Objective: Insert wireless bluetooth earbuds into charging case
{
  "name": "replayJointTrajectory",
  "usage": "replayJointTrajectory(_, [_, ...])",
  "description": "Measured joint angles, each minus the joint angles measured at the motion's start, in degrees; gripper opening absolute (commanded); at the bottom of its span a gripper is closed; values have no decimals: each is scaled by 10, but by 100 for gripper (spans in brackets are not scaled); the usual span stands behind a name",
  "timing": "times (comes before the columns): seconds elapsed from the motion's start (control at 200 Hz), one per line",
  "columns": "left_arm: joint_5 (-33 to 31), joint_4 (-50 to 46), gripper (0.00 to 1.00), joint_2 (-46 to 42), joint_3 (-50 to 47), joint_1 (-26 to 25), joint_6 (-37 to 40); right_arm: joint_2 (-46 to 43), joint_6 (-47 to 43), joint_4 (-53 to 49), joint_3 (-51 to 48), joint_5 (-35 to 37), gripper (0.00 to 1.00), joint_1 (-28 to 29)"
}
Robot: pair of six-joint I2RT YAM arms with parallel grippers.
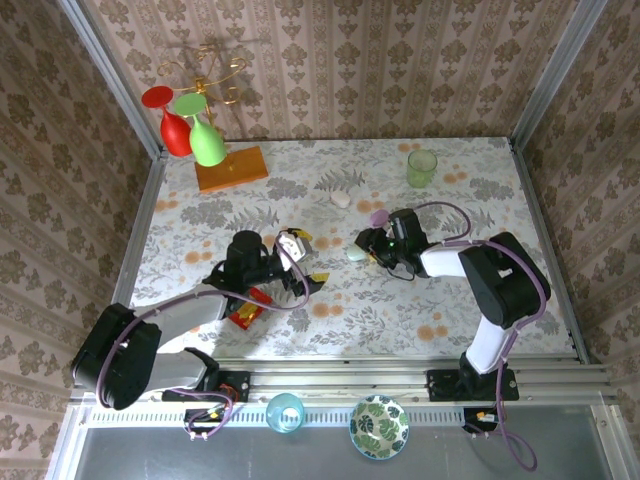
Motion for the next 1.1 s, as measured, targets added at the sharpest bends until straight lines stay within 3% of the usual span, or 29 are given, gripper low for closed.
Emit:
replayJointTrajectory(0.125, [-14,2,100,0,0,4,-5,-32,-28,-46,0,39,81,0])
replayJointTrajectory(0.27, [-65,10,100,-2,0,32,-31,-95,-85,-118,0,104,94,-2])
replayJointTrajectory(0.385, [-129,21,100,-24,-12,64,-55,-159,-150,-170,1,169,100,-2])
replayJointTrajectory(0.605, [-269,19,100,-90,-37,120,-71,-293,-311,-228,2,322,100,-12])
replayJointTrajectory(0.83, [-391,54,100,-89,-73,186,-60,-350,-481,-129,-64,394,100,-91])
replayJointTrajectory(0.985, [-434,102,100,-21,-99,230,-57,-297,-527,-22,-146,372,100,-158])
replayJointTrajectory(1.1, [-438,135,100,27,-109,258,-59,-244,-532,49,-177,346,100,-172])
